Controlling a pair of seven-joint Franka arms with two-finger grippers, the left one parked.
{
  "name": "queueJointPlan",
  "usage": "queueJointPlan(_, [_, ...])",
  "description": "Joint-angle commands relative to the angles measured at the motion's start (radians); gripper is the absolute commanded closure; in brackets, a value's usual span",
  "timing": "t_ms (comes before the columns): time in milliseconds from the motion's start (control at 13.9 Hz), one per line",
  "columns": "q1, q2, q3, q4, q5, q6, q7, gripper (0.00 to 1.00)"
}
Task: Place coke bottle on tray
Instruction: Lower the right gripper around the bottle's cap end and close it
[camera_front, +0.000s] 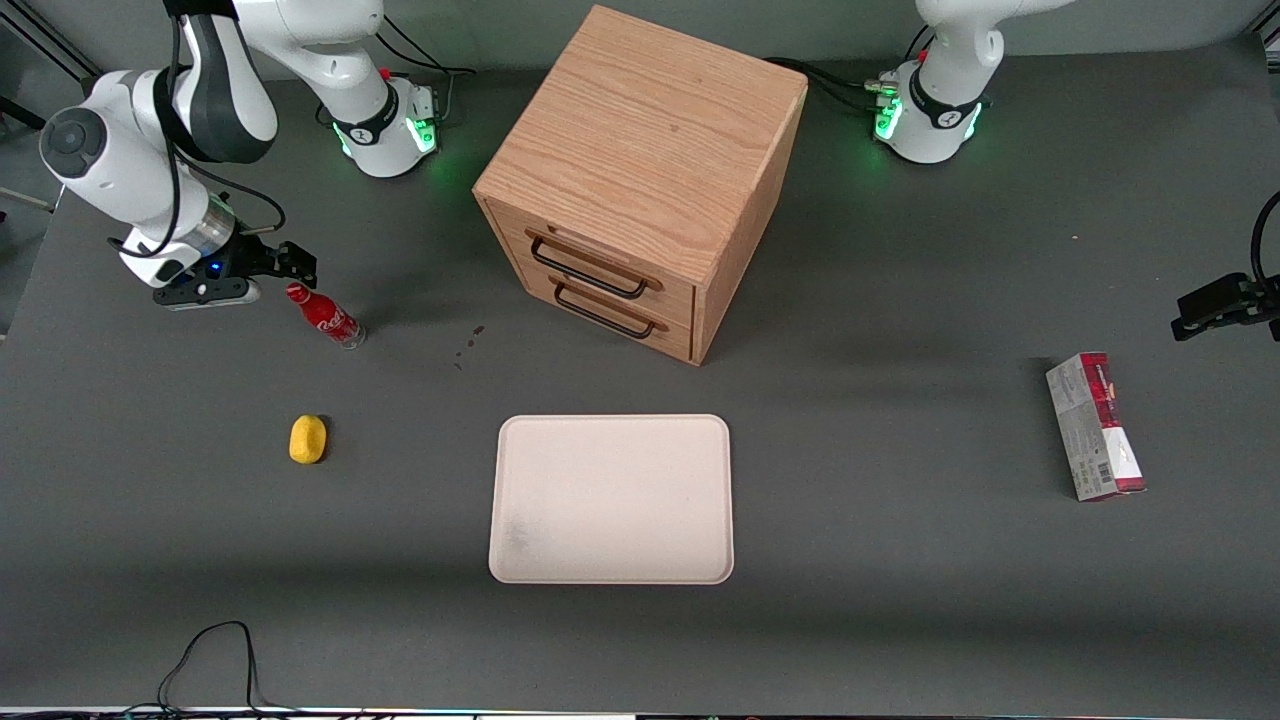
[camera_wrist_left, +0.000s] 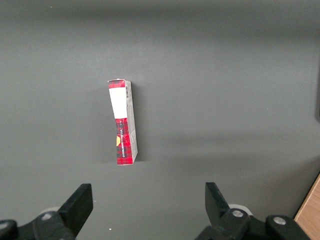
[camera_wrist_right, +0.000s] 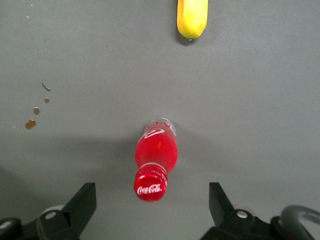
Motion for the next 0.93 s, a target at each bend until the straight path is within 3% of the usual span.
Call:
queueJointPlan(0, [0.012, 0.029, -0.013, -0.012, -0.008, 0.044, -0.021, 0.00])
queueJointPlan(431, [0.012, 0.064, -0.013, -0.012, -0.008, 0.066, -0.021, 0.02])
queueJointPlan(719, [0.013, 0.063, -0.013, -0.010, -0.008, 0.054, -0.021, 0.59])
queueJointPlan(791, [0.013, 0.063, -0.013, -0.008, -0.008, 0.044, -0.023, 0.69])
queueJointPlan(863, [0.013, 0.061, -0.013, -0.008, -0.008, 0.041, -0.023, 0.73])
